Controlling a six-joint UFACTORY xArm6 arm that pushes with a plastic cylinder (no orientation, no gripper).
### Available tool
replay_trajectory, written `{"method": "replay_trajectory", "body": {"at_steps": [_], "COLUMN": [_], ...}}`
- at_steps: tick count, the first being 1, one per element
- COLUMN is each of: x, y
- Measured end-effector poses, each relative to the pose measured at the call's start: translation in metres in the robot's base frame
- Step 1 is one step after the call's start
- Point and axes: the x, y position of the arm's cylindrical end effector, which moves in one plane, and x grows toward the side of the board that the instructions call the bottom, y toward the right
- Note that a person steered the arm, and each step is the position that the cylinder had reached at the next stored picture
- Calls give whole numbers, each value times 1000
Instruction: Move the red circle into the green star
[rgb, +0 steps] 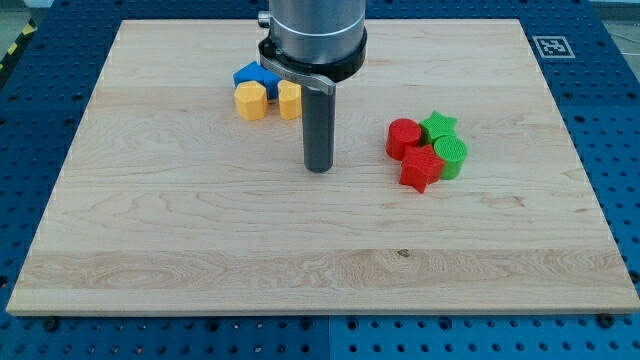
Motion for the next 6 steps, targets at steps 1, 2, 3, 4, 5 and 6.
{"method": "replay_trajectory", "body": {"at_steps": [1,2,3,4,5,6], "x": [0,-1,8,13,10,3], "y": [1,3,3,3,3,8]}}
